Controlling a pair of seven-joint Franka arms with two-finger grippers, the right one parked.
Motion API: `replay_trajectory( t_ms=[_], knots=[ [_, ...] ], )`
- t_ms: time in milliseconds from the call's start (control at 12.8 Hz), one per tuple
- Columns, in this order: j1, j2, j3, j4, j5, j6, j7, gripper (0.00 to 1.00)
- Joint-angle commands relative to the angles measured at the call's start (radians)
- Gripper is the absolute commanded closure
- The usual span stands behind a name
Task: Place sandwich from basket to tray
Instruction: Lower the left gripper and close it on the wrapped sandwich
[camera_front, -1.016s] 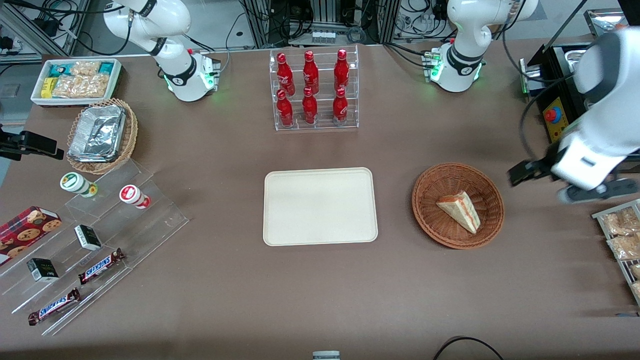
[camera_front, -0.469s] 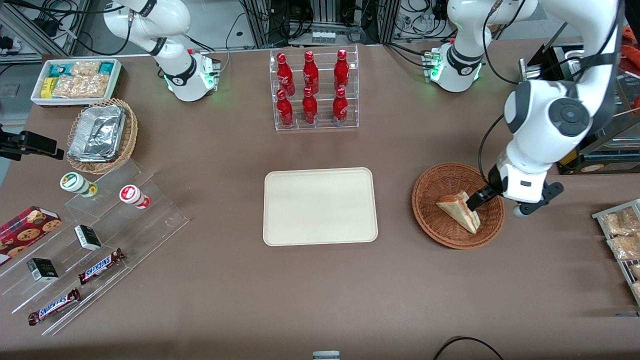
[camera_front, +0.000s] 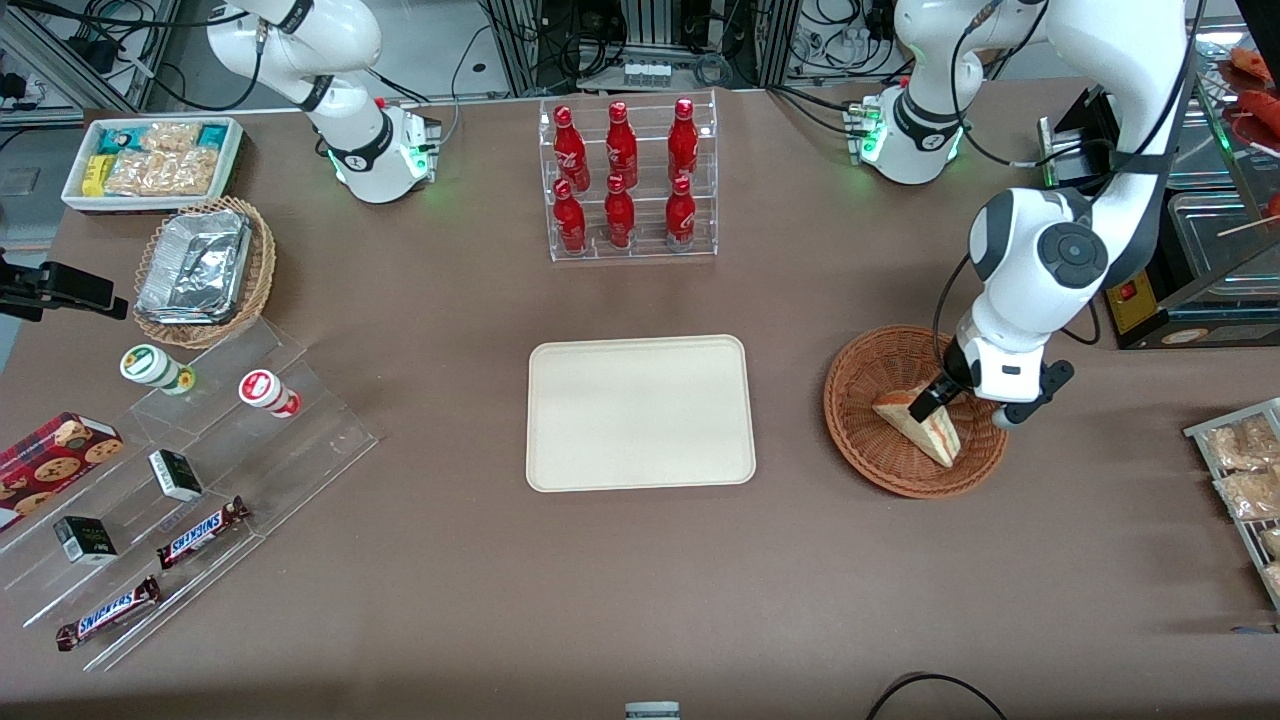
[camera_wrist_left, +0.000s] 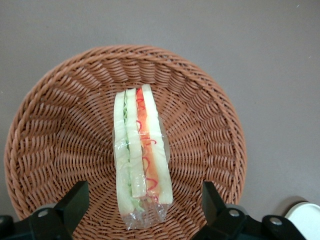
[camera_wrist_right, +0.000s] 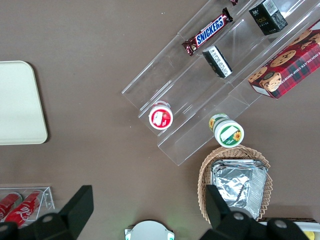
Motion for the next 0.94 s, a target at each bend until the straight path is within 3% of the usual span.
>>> replay_trajectory(
  t_ms=[0, 391, 469, 625, 703, 859],
  knots=[
    [0.003, 0.029, -0.011, -0.008, 0.017, 0.03, -0.028, 0.0],
    [0.015, 0.077, -0.011, -0.02, 0.02, 0.064, -0.027, 0.02],
    [0.023, 0.08, -0.012, -0.019, 0.02, 0.064, -0.027, 0.24],
    [0.026, 0.071, -0.012, -0.017, 0.023, 0.056, -0.025, 0.88],
    [0.026, 0.07, -0.012, -0.009, 0.022, 0.055, -0.028, 1.0],
    [0.026, 0.071, -0.012, -0.005, 0.022, 0.055, -0.028, 1.0]
  ],
)
